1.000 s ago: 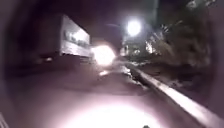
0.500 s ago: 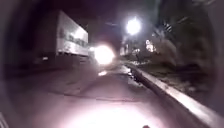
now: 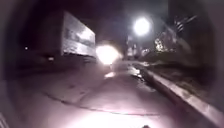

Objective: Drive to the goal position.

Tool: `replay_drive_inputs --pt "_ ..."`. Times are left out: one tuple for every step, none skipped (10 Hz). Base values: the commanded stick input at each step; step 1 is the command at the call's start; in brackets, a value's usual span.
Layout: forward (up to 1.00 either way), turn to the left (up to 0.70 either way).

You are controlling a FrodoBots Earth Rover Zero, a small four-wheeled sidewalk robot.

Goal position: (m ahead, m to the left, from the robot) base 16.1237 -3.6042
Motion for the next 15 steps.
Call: replay_drive_inputs --pt "0.70 -0.14" --pt "0.70 -0.23" --pt "0.70 -0.32" --pt "0.70 -0.07" --pt "0.70 0.01" --pt "0.70 0.01" --pt "0.70 0.01" --pt "0.70 0.01" --pt "0.70 0.01" --pt "0.70 -0.34" --pt "0.70 -0.23" --pt "0.70 0.01" --pt "0.70 0.01" --pt "0.70 0.01" --pt "0.70 0.01"
